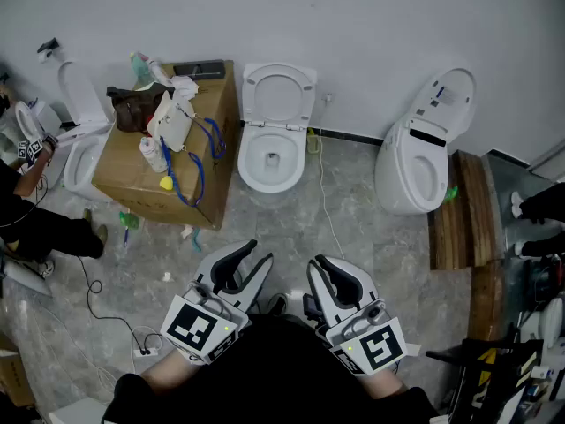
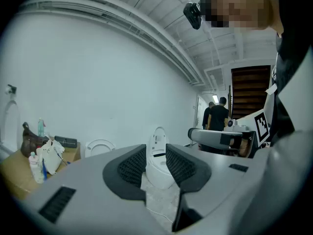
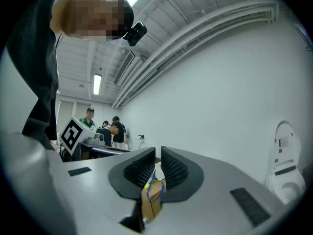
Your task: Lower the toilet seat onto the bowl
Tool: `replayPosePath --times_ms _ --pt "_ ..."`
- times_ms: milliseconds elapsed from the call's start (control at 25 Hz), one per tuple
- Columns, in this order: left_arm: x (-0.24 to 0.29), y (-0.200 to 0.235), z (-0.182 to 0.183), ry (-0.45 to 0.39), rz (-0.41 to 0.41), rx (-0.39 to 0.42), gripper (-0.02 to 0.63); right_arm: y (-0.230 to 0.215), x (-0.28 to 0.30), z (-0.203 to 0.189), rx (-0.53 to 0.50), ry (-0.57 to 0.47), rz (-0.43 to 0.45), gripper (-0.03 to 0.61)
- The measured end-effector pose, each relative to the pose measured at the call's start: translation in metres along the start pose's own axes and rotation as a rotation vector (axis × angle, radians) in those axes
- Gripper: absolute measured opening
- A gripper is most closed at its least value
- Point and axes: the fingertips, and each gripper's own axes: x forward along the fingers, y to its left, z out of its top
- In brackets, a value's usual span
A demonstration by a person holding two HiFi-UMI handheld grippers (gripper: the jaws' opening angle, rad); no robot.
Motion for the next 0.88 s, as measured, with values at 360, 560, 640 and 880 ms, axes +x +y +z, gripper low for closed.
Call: replayPosePath --times_ms 360,560,640,880 --pt "0.007 -0.010 0.000 -0.008 0.009 0.007 0.133 -0.008 -0.009 -0.002 0.002 0.001 0.006 0.058" --pt "0.010 -0.011 -0.002 0.000 0.013 -0.007 0.133 -0.016 -0.011 -0.003 0.083 -0.016 0.006 0.058" --pt "0.012 -0.008 -0.002 0.000 0.017 -0.016 0.133 -0.020 -0.009 -0.006 0.086 -0.004 -0.007 0.058" --pt "0.021 0.006 -0.006 0.028 0.012 -0.027 0.133 -0.032 0.005 -0.016 0.104 0.027 -0.030 0.058"
